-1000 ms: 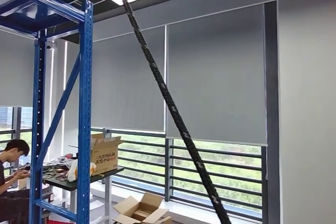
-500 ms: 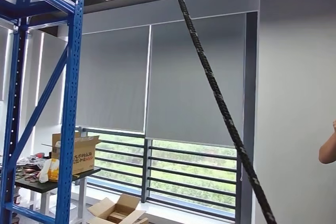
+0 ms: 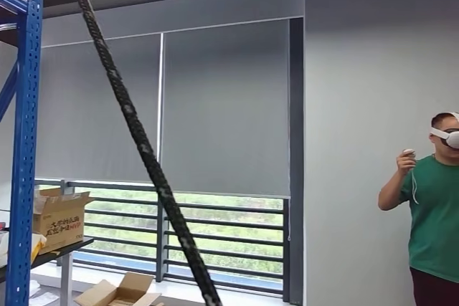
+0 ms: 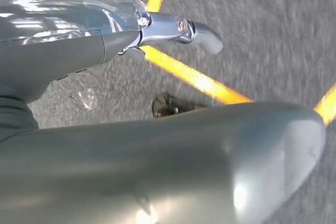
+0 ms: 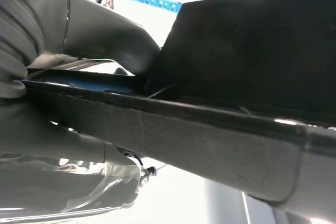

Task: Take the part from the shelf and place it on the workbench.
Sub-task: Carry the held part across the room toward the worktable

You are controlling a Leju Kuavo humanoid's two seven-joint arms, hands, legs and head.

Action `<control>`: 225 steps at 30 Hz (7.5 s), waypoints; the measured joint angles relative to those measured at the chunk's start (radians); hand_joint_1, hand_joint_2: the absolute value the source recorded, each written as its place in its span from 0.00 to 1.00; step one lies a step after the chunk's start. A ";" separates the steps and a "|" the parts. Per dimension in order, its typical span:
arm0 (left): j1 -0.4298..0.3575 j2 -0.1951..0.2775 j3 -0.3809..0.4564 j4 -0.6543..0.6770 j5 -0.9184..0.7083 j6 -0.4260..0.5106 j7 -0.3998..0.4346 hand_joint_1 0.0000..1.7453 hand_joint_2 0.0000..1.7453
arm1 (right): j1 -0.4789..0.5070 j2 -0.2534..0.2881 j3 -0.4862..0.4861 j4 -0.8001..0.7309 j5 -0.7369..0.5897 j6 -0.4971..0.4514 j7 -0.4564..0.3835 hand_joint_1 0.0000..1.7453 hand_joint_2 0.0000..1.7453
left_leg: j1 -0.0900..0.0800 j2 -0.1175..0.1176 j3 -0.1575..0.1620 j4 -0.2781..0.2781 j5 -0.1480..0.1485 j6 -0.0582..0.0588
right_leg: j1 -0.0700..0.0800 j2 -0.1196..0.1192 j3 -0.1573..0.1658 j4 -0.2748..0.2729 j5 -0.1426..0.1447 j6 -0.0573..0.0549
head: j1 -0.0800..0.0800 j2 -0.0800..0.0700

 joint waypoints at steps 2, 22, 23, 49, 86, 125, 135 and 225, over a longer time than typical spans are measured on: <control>0.005 -0.001 0.000 0.000 -0.002 0.001 0.002 0.00 1.00 | 0.001 0.000 0.000 0.003 0.000 0.001 0.000 1.00 1.00 | -0.001 -0.010 -0.062 0.113 -0.036 0.000 | 0.002 0.021 0.001 0.001 -0.002 -0.003 | 0.000 0.000; 0.002 -0.002 0.000 0.000 0.018 -0.007 0.002 0.00 1.00 | -0.052 -0.001 0.042 0.021 0.016 -0.016 0.051 1.00 1.00 | 0.000 0.024 0.041 -0.117 0.086 0.027 | -0.012 -0.026 -0.049 0.101 -0.026 0.054 | 0.000 0.000; 0.003 -0.002 0.000 0.000 0.018 -0.007 0.002 0.00 1.00 | -0.053 -0.002 0.044 0.021 0.017 -0.017 0.050 1.00 1.00 | -0.001 0.029 0.045 -0.118 0.083 0.022 | -0.008 -0.039 -0.026 0.055 -0.012 0.048 | 0.000 0.000; 0.013 -0.002 0.001 0.000 0.029 -0.004 -0.006 0.00 1.00 | -0.033 -0.008 0.079 0.022 0.039 -0.038 0.039 1.00 1.00 | 0.005 0.004 0.016 -0.109 0.102 0.034 | -0.015 0.014 -0.132 0.303 -0.143 0.060 | 0.000 0.000; 0.002 0.004 -0.001 0.000 0.028 -0.011 -0.017 0.00 1.00 | -0.077 -0.007 0.087 0.012 0.071 -0.068 0.040 1.00 1.00 | 0.005 0.050 0.053 -0.117 0.080 0.005 | 0.002 -0.045 -0.015 0.034 -0.011 0.038 | -0.001 0.000; 0.009 0.011 -0.020 0.000 0.016 -0.008 -0.009 0.00 1.00 | -0.068 -0.006 0.087 0.000 0.074 -0.095 0.029 1.00 1.00 | 0.006 -0.011 -0.074 0.142 -0.028 -0.009 | -0.003 0.033 0.005 0.000 0.006 0.002 | 0.000 0.000; 0.006 0.010 -0.024 0.000 0.017 -0.009 -0.013 0.00 1.00 | -0.065 -0.007 0.085 0.002 0.073 -0.093 0.031 1.00 1.00 | 0.010 -0.057 0.017 -0.119 0.124 0.016 | -0.008 0.083 -0.005 0.039 -0.029 0.043 | 0.000 0.000; -0.001 -0.021 -0.033 0.000 0.029 -0.023 -0.017 0.00 1.00 | -0.093 -0.008 0.065 0.000 0.099 -0.102 0.053 1.00 1.00 | -0.004 -0.023 0.034 -0.132 0.124 0.010 | -0.006 0.042 0.024 0.010 -0.012 0.030 | 0.000 0.000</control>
